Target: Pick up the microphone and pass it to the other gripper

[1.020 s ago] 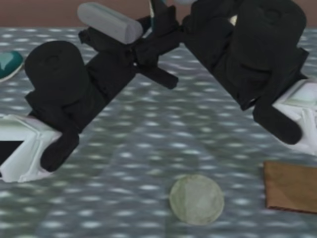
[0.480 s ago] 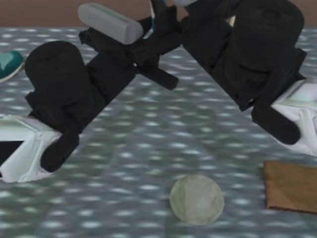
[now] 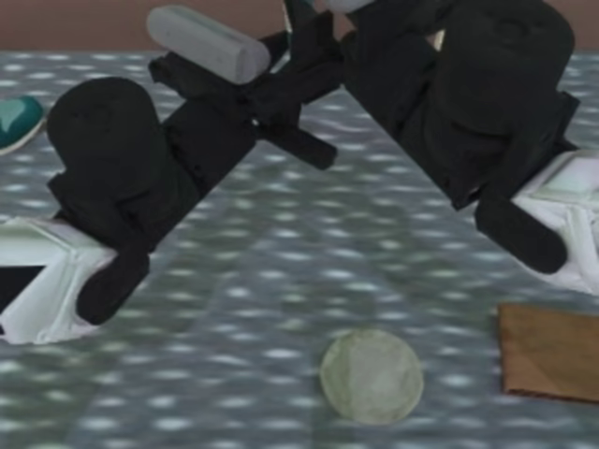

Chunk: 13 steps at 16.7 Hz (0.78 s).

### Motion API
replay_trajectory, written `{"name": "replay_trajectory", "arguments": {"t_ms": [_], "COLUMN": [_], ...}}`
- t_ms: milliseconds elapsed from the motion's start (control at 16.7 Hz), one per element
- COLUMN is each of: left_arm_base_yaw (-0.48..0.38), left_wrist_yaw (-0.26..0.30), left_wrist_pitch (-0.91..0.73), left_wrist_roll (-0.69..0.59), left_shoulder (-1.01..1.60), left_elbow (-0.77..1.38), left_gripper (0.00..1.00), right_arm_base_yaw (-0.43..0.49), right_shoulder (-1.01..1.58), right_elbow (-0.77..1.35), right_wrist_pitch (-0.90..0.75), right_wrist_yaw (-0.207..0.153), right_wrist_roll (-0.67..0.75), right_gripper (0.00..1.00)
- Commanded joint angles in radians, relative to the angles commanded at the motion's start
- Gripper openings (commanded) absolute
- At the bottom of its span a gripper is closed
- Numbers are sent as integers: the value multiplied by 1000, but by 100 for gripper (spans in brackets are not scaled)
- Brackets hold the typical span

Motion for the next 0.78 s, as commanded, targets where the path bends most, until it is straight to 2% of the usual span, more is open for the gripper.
{"name": "replay_trajectory", "arguments": {"t_ms": [120,780], "left_arm_base_yaw": [0,0], "left_wrist_yaw": [0,0], "left_wrist_pitch": [0,0], "left_wrist_roll": [0,0], "left_shoulder": [0,0], "left_elbow": [0,0], "left_gripper": [0,83], "right_arm_base_yaw": [0,0], "right_shoulder": [0,0], "right_elbow": [0,0], "right_wrist_pitch": [0,0], "right_wrist_yaw": [0,0], "right_wrist_roll": [0,0], "right_gripper": [0,0]}}
